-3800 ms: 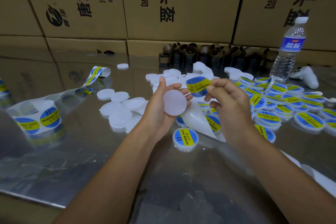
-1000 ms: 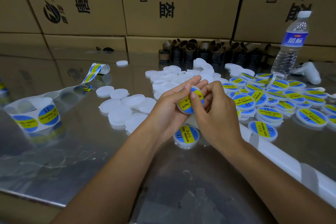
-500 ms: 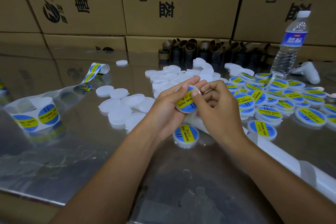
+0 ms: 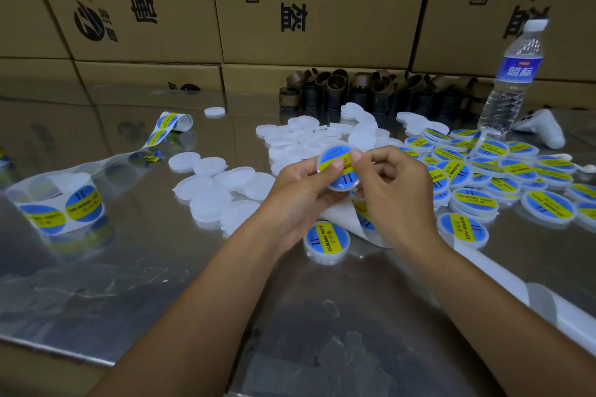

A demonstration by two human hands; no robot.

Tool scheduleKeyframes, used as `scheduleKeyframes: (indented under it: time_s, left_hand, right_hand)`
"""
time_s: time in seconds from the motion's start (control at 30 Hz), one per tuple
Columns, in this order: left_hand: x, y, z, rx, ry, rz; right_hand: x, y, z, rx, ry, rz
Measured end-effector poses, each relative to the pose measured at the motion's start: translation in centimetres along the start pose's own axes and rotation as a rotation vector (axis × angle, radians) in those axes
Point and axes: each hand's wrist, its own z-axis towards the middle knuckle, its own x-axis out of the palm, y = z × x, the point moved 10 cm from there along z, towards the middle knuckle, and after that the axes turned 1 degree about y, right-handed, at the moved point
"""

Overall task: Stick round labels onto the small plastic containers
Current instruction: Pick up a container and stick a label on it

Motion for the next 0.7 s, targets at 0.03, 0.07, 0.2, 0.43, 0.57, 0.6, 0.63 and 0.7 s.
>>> scheduleKeyframes:
  time_s: [0.03,0.07,0.2,0.43,0.57,0.6,0.63,0.7]
  left_hand:
    - [-0.17,0.12,-0.01,-0.001,-0.011,0.037]
    - [-0.28,0.13,-0.02,0.003,-0.017,0.056]
    - [-0.65,-0.11,0.01,0.023,-0.045,0.011]
    - [-0.39,-0.53,-0.14,0.069,-0.057,0.086]
    - [-0.44,-0.46,-0.28,0.065,-0.054,0.121]
    - [-0.37,-0.44,-0.31,0.060,-0.042,0.116]
    - [-0.25,-0.42,-0.31,0.055,-0.025,0.107]
    - [0.06,-0.40,-0.30,0.043,0.013,0.076]
  right_hand:
    - [-0.20,-0.07,-0.03,0.008,-0.022,0.013]
    - [-0.22,-0.11,-0.07,0.012,-0.027,0.017]
    - [0.58,-0.02,-0.21,-0.018,0.044,-0.055]
    - [0.12,-0.56,-0.17,0.026,0.003,-0.043]
    - [-0.11,-0.52,-0.20,0.049,-0.016,-0.004]
    - [-0.10,-0.45,-0.19,0.046,-0.016,-0.004]
    - [-0.02,-0.39,-0.19,0.039,-0.011,-0.006]
    - [0.18,-0.30,-0.21,0.024,0.004,-0.008]
